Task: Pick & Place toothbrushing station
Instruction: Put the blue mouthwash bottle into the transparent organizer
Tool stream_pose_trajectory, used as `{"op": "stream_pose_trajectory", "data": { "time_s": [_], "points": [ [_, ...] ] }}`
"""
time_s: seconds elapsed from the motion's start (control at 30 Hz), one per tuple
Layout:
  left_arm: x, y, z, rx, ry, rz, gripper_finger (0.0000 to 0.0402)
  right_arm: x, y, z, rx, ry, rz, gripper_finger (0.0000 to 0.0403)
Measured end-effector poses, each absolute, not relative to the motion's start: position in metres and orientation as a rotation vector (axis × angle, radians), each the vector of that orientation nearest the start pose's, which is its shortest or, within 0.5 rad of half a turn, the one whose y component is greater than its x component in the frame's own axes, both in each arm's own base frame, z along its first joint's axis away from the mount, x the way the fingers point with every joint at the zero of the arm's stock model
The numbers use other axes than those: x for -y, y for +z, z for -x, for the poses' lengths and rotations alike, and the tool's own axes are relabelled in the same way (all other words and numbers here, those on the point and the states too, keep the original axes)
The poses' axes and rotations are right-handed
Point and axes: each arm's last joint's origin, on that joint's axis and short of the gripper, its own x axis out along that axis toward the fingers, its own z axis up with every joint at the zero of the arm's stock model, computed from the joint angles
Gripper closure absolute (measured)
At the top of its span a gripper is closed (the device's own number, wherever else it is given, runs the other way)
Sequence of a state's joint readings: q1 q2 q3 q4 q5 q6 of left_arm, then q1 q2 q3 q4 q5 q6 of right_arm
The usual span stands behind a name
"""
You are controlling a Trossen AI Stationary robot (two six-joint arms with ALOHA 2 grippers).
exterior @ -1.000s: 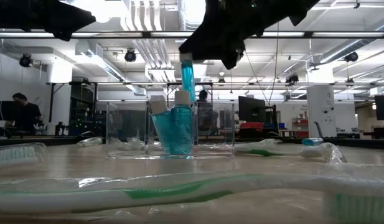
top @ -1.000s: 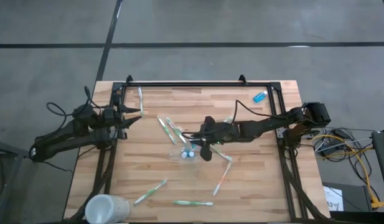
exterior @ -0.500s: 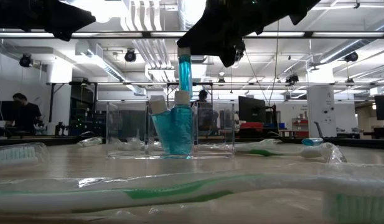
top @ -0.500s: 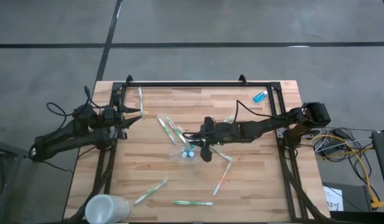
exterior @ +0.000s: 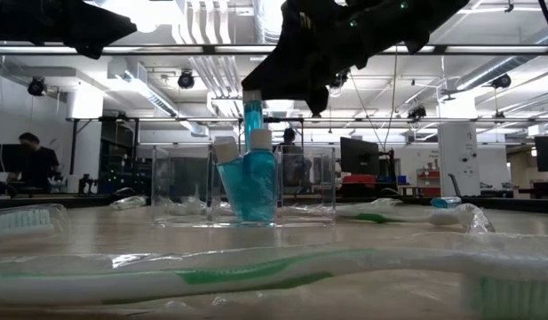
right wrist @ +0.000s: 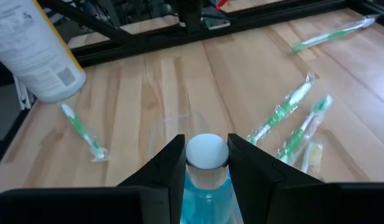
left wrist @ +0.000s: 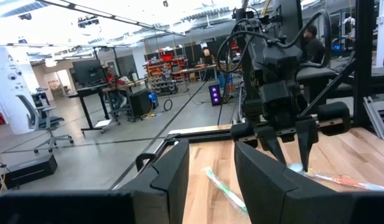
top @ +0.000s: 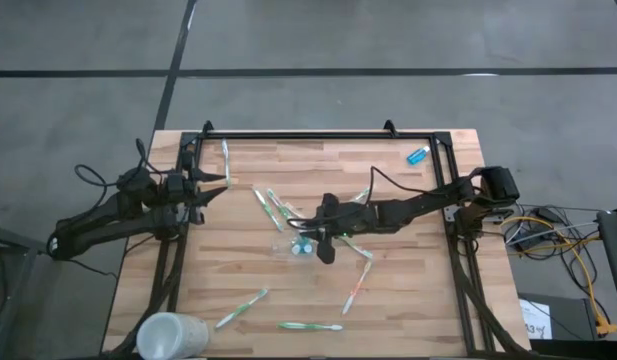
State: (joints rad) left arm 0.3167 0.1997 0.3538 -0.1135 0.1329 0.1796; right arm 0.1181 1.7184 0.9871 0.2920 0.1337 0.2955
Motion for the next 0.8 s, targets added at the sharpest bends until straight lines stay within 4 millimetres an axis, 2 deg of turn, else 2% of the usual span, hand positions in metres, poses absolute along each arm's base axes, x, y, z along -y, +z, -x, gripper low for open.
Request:
{"op": "stream_pose_trajectory", "data": {
  "time_s": [0.33, 0.8],
  "points": [
    [-0.025, 0.257, -0.087, 0.023, 0.186, -0.188, 0.0268, -0.039, 0.187, -0.365, -0.502, -0.103, -0.276, 0.0303],
    [-0.025, 0.257, -0.087, 0.024, 0.187, -0.189, 0.0268, -0.039, 0.175, -0.363, -0.57, -0.129, -0.322, 0.0303]
  ]
}}
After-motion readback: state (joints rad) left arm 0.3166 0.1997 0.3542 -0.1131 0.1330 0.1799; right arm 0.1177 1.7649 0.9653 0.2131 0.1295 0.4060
